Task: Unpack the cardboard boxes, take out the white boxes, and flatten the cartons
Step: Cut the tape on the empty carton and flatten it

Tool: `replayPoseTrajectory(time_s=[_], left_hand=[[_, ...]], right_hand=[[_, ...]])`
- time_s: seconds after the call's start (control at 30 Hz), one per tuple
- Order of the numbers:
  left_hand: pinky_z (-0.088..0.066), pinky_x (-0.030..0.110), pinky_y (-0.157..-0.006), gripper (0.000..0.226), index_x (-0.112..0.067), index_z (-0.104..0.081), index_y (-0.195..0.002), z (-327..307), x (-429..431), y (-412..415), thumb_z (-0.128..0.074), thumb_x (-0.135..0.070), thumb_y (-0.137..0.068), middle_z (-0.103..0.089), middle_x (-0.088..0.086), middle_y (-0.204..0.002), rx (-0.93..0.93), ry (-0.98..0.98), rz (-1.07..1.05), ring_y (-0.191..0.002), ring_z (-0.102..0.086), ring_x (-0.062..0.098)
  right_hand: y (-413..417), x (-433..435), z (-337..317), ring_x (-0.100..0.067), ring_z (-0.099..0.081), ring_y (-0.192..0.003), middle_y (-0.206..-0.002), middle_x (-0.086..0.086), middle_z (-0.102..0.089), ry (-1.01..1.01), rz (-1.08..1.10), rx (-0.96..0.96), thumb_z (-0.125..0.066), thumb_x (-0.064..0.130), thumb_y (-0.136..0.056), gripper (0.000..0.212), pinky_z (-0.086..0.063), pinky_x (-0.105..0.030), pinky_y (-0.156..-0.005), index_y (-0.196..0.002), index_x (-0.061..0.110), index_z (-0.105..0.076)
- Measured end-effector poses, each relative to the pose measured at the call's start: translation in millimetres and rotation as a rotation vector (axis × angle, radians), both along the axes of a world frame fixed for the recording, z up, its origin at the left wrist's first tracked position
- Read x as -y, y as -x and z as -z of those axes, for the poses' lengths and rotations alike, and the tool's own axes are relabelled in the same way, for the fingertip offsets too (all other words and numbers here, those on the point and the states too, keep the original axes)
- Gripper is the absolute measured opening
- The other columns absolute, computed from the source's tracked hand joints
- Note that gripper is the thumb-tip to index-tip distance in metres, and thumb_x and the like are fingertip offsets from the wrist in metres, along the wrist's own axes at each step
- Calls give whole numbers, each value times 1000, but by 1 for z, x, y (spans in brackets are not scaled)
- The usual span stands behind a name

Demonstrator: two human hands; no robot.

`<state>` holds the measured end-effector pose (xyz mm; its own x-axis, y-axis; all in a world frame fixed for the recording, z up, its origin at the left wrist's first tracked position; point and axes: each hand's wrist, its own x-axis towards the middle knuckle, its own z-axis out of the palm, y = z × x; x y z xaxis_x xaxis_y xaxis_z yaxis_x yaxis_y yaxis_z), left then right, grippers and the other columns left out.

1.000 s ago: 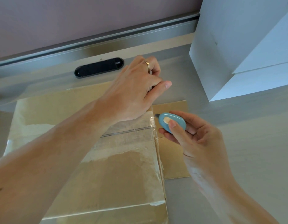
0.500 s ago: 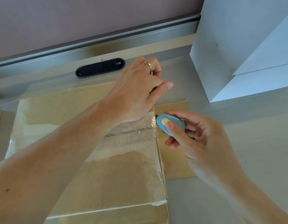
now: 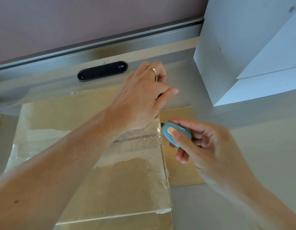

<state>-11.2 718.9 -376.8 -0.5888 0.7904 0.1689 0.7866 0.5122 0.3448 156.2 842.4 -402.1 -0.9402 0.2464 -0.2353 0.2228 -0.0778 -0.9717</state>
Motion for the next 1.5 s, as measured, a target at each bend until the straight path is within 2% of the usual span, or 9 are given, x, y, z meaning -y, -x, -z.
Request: replayPoseTrajectory(time_s=[0.13, 0.33, 0.47, 0.57, 0.73, 0.93, 1.07, 1.3, 1.5], left_hand=[[-47, 46, -86, 35, -31, -46, -75, -3, -1, 3, -45, -44, -107, -44, -4, -99, 3, 36, -17, -97, -42, 16], [-46, 44, -85, 45, -27, -65, -77, -4, -5, 4, -40, -49, -106, -47, -5, -100, 1, 111, 19, -97, -41, 14], [-46, 43, -84, 37, -32, -49, -74, -6, -7, 1, -42, -46, -108, -45, -5, -100, -20, 107, 17, -95, -39, 14], [-46, 45, -84, 37, -31, -48, -74, -5, -6, 0, -42, -46, -108, -44, -4, -99, -35, 92, 9, -94, -40, 14], [-47, 47, -84, 45, -22, -68, -78, -2, -7, 0, -43, -45, -108, -44, -5, -97, -21, 87, -11, -95, -41, 16], [-46, 45, -82, 37, -31, -44, -73, -4, -6, -4, -46, -43, -108, -43, -4, -97, -32, 63, -18, -92, -39, 15], [-44, 42, -83, 38, -30, -45, -73, -4, -6, -4, -45, -44, -108, -42, -5, -97, -41, 70, -17, -93, -38, 14], [-46, 47, -83, 38, -30, -43, -72, -3, -5, -3, -45, -44, -108, -42, -5, -97, -33, 70, -32, -94, -40, 17], [-47, 47, -83, 38, -30, -48, -73, -1, -3, -1, -44, -45, -108, -42, -6, -97, -61, 74, -30, -95, -42, 17]], right_hand=[[8, -6, -2, -17, -69, -58, -84, 1, -77, -62, -26, -2, -73, 23, -96, 22, -56, -20, -57, -116, 29, -77], [-2, -2, 0, -14, -66, -54, -82, 0, -77, -35, 0, -14, -73, 25, -96, 19, -54, -19, -54, -111, 34, -78], [-7, -2, -1, -16, -67, -55, -83, 0, -77, -62, -5, -14, -72, 24, -97, 22, -54, -20, -54, -111, 41, -76], [-8, -2, -4, -16, -68, -55, -83, 1, -77, -62, -5, -7, -72, 24, -97, 21, -54, -20, -54, -112, 37, -78], [1, 0, -1, -12, -63, -52, -79, -2, -76, 12, 19, -3, -71, 18, -98, 19, -51, -18, -53, -112, 27, -79], [-16, 7, -3, -14, -65, -53, -78, -3, -76, 30, 44, 3, -73, 27, -95, 18, -51, -18, -52, -111, 32, -79], [-16, 10, -4, -15, -64, -52, -76, -4, -75, 41, 71, 21, -74, 27, -94, 17, -51, -19, -50, -109, 31, -80], [-28, 16, -7, -16, -69, -55, -75, -1, -76, 7, 70, 42, -75, 23, -94, 19, -53, -20, -51, -106, 38, -80], [-29, 15, -9, -16, -68, -53, -76, 1, -77, -6, 74, 66, -75, 27, -92, 16, -53, -20, -50, -106, 33, -80]])
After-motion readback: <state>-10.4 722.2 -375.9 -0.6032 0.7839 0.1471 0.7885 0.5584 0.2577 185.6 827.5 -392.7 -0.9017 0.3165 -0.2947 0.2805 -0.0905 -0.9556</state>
